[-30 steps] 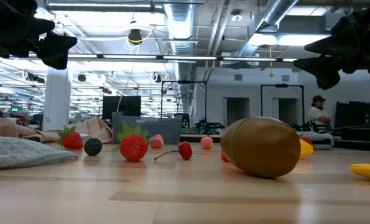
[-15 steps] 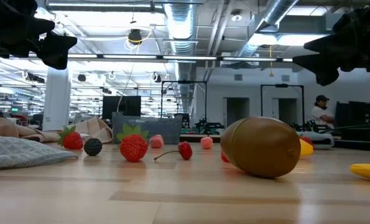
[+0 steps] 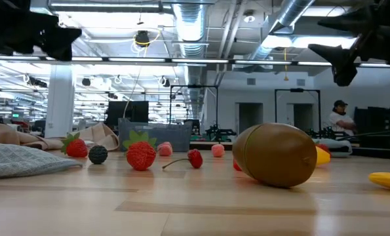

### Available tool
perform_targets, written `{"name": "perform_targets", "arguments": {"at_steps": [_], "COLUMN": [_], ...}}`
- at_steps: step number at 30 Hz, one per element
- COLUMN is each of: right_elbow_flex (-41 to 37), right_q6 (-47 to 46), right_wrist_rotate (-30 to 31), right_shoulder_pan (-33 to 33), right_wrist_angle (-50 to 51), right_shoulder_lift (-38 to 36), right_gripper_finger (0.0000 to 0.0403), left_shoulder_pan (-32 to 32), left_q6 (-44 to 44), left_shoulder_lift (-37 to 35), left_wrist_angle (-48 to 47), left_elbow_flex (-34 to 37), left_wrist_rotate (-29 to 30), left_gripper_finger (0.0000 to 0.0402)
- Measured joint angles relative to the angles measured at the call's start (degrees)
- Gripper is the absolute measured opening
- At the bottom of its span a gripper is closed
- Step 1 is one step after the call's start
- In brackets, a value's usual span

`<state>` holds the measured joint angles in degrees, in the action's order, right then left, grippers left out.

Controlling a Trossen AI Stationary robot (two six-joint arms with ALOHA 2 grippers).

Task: Pick and placing Produce into tupperware
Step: Put the red strawberry into the black bin

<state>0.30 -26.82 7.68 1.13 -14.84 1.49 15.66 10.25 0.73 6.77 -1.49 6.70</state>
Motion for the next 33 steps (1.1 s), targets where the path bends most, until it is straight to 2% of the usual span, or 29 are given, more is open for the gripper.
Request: {"name": "perform_targets", "arguments": {"at_steps": [5, 11, 16, 21, 27, 33], "right_elbow_flex": [0.0, 0.0, 0.0, 1.1, 6.6, 14.9], "right_q6": [-0.2, -0.2, -2.0, 1.4, 1.4, -1.2], "right_wrist_rotate": [0.1, 1.6, 0.1, 4.4, 10.9, 14.8], "right_shoulder_pan": [0.5, -1.2, -3.7, -4.5, -4.5, -4.5], "right_wrist_angle": [0.2, 1.2, 1.5, 5.4, 17.6, 27.9], "right_shoulder_lift": [0.0, 0.0, 0.0, 0.3, 6.2, 17.9], "right_gripper_finger": [0.0260, 0.0260, 0.0260, 0.0260, 0.0260, 0.0260], "left_shoulder_pan": [0.0, 0.0, 0.0, 0.0, 0.0, 0.0], "left_q6": [-0.5, -2.6, -2.6, -3.3, -6.9, -13.1], "left_shoulder_lift": [0.0, 0.0, 0.0, 0.0, 0.0, 0.0], "left_wrist_angle": [0.0, 1.9, 1.9, 5.3, 8.0, 4.8], "left_elbow_flex": [-0.2, -0.3, -0.3, -0.3, -0.4, -0.4], "left_wrist_rotate": [0.0, 0.0, 1.3, 2.3, 8.7, 16.6], "left_gripper_finger": [0.0226, 0.0226, 0.0226, 0.0226, 0.0226, 0.0226]}}
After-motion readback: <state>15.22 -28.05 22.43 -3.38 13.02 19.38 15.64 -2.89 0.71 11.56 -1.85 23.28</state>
